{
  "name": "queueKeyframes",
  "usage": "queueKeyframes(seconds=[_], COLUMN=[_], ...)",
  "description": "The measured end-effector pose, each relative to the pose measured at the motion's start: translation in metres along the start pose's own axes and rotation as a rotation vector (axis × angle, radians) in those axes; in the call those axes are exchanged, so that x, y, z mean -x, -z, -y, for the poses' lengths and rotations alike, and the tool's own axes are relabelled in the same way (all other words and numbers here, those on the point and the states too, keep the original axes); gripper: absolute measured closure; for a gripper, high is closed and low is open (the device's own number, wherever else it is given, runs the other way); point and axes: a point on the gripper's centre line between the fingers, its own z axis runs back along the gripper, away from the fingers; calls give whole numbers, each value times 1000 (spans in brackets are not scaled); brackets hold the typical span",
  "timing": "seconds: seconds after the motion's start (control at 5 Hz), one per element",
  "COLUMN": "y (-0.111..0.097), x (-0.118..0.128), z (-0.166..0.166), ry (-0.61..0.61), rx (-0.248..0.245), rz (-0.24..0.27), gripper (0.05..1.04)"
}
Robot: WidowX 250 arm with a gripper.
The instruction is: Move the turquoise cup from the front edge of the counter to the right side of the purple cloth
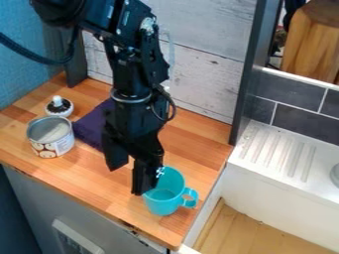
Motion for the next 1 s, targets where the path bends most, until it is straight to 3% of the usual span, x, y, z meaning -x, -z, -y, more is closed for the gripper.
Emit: queueKeyframes(seconds=[0.2,0.6,0.8,1.0], y=[6,-8,-5,19], x=[2,-19,-29,-35], z=[0,-3,-12,-22], ry=[-2,-40,-102,-163], rx=[6,1,-37,-73], rz=[-24,64,66,-22], gripper=[83,83,83,83])
